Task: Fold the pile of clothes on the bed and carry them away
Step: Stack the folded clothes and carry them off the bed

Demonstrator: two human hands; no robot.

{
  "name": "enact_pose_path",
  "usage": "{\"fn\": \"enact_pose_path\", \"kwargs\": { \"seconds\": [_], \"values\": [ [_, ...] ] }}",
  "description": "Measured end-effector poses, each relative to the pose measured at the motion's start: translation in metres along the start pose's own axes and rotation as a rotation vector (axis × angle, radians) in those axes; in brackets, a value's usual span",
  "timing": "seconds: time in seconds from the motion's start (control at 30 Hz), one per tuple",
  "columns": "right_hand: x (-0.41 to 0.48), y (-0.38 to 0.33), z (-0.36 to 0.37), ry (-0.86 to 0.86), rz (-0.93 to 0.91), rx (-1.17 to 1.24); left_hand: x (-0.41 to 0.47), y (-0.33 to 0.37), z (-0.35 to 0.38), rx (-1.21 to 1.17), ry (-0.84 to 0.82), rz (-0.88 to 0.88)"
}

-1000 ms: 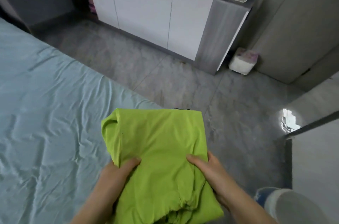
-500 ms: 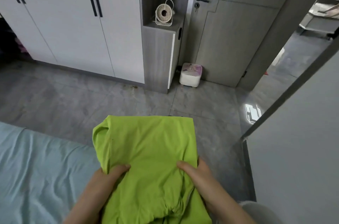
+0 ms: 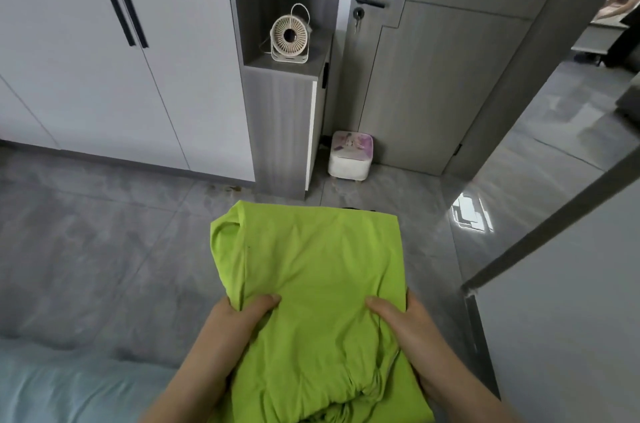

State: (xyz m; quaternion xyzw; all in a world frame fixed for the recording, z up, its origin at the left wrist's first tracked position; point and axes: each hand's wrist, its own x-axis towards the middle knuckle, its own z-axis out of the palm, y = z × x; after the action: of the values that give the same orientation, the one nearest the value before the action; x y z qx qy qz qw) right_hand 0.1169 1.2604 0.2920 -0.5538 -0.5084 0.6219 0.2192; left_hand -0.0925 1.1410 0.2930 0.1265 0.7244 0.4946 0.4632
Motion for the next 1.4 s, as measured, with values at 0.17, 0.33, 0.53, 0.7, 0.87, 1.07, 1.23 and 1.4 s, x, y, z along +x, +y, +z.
{"fn": "enact_pose_path", "kwargs": {
  "seconds": [0.17, 0.33, 0.53, 0.7, 0.87, 1.07, 1.23, 1.4],
  "values": [
    [0.072, -0.049, 0.031, 0.014, -0.019, -0.020, 0.070, 0.062, -0.009, 0.049, -0.001, 0.019],
    [0.138, -0.088, 0.055, -0.023, -0.031, -0.086, 0.133, 0.101, -0.016, 0.034, 0.061, 0.002],
    [0.224, -0.136, 0.073, -0.097, -0.036, -0.163, 0.202, 0.136, -0.014, -0.022, 0.137, -0.005],
    [0.312, -0.182, 0.087, -0.261, -0.069, -0.209, 0.257, 0.166, -0.001, -0.100, 0.250, -0.010],
    [0.387, -0.222, 0.115, -0.369, -0.088, -0.302, 0.297, 0.186, -0.002, -0.220, 0.349, -0.038],
    [0.435, -0.249, 0.189, -0.527, -0.135, -0.397, 0.320, 0.195, -0.036, -0.345, 0.561, -0.084],
    [0.451, -0.270, 0.272, -0.688, -0.134, -0.471, 0.340, 0.195, -0.090, -0.417, 0.673, -0.127],
    [0.462, -0.289, 0.370, -0.781, -0.122, -0.524, 0.366, 0.201, -0.166, -0.497, 0.715, -0.146]
  ]
}}
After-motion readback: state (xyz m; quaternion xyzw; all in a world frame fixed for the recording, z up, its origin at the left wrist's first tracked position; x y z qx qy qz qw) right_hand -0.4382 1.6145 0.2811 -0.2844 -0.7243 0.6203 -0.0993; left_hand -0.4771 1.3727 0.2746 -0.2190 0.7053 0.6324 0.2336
